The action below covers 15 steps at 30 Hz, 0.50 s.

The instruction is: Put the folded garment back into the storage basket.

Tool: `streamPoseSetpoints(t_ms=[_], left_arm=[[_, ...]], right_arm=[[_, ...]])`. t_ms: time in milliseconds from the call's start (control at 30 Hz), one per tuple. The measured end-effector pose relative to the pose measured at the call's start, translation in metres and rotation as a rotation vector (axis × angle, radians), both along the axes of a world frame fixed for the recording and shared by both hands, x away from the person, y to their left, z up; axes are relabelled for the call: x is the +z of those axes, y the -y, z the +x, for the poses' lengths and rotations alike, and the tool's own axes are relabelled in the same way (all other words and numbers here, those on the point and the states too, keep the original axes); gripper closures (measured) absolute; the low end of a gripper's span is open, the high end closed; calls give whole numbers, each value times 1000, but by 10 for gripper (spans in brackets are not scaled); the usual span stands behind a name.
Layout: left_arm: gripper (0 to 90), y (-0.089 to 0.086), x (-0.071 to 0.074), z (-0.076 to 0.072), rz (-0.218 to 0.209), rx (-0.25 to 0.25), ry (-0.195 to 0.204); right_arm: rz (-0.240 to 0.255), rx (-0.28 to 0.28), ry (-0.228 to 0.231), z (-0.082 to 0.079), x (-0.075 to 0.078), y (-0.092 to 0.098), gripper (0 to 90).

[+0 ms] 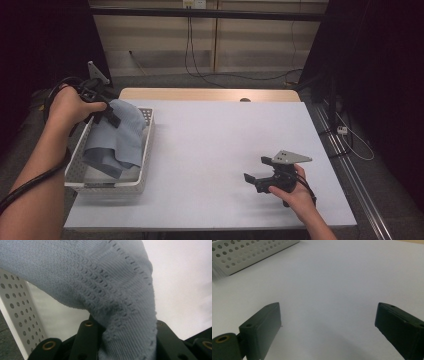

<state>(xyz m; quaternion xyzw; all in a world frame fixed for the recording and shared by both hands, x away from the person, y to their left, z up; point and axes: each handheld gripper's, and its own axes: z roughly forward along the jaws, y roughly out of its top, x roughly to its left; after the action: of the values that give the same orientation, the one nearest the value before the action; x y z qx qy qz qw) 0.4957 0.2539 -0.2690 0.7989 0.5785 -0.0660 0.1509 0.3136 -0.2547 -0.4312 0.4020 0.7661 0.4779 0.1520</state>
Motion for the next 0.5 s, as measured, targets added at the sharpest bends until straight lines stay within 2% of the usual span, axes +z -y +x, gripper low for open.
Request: streamPoseSetpoints(t_ms=[267, 500], left_arm=[[720, 3, -5, 0, 6, -12, 5], [719, -3, -10, -2, 1, 0, 23]], right_arm=[[2, 0, 2, 0, 1, 1, 66], [0, -1, 5, 0, 1, 1, 66]])
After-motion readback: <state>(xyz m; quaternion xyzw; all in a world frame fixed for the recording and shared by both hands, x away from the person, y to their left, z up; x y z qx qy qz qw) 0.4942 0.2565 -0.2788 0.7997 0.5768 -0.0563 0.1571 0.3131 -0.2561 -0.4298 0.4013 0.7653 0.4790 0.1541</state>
